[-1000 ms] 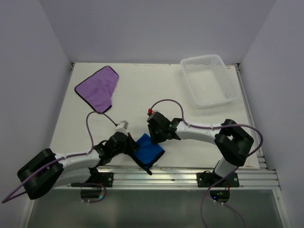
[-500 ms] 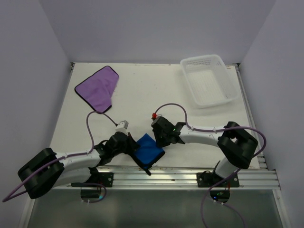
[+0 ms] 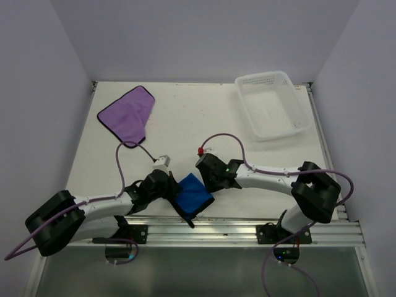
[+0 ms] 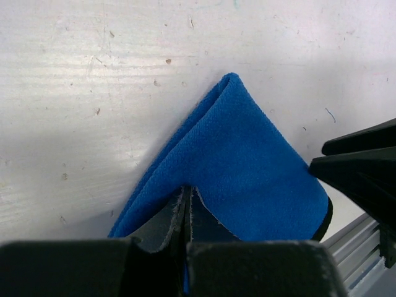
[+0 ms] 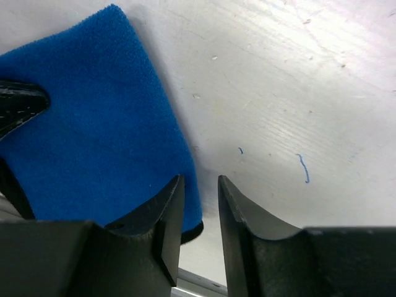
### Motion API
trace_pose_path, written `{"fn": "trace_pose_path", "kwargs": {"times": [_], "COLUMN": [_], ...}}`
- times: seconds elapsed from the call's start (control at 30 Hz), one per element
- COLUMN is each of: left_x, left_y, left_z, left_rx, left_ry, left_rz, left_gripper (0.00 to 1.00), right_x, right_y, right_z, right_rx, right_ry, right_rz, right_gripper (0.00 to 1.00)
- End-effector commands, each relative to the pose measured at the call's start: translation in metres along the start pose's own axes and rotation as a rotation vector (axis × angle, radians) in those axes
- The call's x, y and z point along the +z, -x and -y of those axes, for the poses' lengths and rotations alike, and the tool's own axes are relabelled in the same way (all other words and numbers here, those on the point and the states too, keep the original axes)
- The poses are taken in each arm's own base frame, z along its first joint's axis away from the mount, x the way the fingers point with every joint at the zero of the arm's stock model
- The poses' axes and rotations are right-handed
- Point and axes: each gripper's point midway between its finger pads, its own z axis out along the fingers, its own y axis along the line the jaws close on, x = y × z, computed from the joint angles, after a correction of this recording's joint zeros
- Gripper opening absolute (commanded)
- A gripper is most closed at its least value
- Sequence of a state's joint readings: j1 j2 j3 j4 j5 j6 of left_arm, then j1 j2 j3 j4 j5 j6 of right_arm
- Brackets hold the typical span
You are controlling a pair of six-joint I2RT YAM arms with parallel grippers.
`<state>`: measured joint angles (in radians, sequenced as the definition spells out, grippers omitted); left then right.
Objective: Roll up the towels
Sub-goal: Fold the towel
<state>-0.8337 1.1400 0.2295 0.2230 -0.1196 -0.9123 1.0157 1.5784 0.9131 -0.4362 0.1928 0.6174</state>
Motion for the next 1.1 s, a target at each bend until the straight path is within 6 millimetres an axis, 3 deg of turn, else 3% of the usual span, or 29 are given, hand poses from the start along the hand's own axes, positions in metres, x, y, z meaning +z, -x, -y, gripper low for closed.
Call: {"fn": "trace_pose_path", "kwargs": {"times": [0.0,0.27,0.5,0.63,0.77,0.87,1.07], "left_x": [0.003,0.018,0.025,0.027,0.029,0.029,0.027], "left_y": [0.004,0.023,0.046,0.045,0.042,0.041,0.049], "left_z": [-0.017,-0.002,0.018,0.020,0.016,0.013,0.018], "left_rx": [0.085,0.207,0.279,0.284,0.288,0.291,0.304], "left_ry": [0.084,0.081,0.051,0.044,0.054,0.065,0.065], "left_rz": [0.014,0.039,0.087,0.083,0.074,0.069,0.083], "left_gripper": [0.00,0.00,0.00,0.00,0.00,0.00,0.00], "right_x": [-0.032,-0.046,-0.014,0.011,0.025,0.020,-0.011], "right_y": [0.031,0.046,0.029,0.021,0.011,0.012,0.033], "right_z": [0.002,-0.015,-0.023,-0.038,-0.037,-0.032,-0.031], "right_rx": [0.000,0.025,0.042,0.065,0.062,0.064,0.054], "right_ry": [-0.020,0.093,0.118,0.176,0.156,0.139,0.140], "right_rz": [0.104,0.179,0.133,0.108,0.057,0.063,0.130], "right_gripper": [0.31,0.10,0.00,0.00,0.00,0.00,0.00]}}
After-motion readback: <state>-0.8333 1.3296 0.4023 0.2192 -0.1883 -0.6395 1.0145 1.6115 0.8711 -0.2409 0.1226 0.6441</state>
